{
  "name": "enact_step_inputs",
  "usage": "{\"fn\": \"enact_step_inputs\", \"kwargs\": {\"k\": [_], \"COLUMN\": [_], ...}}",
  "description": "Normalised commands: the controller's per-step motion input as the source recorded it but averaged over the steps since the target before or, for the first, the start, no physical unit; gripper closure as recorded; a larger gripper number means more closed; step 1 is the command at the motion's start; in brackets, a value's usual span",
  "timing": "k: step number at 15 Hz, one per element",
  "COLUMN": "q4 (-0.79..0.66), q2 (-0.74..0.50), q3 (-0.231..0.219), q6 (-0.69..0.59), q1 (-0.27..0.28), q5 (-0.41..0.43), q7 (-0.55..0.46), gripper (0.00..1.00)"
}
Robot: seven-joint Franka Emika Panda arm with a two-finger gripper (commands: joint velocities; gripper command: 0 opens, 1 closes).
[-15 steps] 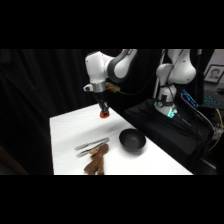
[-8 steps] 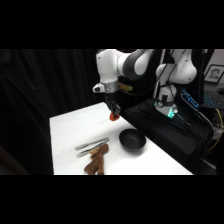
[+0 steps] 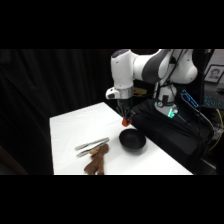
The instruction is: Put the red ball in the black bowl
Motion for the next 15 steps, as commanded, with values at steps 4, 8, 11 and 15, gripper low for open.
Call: {"fn": "enact_step_inputs", "kwargs": {"k": [4, 8, 11, 15], "q4": [-0.21, -0.12, -0.03, 0.05], "q2": [-0.1, 0.1, 0.23, 0.25], "q3": [0.066, 0.035, 0.019, 0.031], "q6": [0.28, 0.32, 0.39, 0.32], "q1": [0.082, 0.038, 0.02, 0.012], "q5": [0.003, -0.034, 0.003, -0.028], "q7": [0.06, 0.05, -0.04, -0.04], "gripper": [0.95, 0.95, 0.95, 0.95]}}
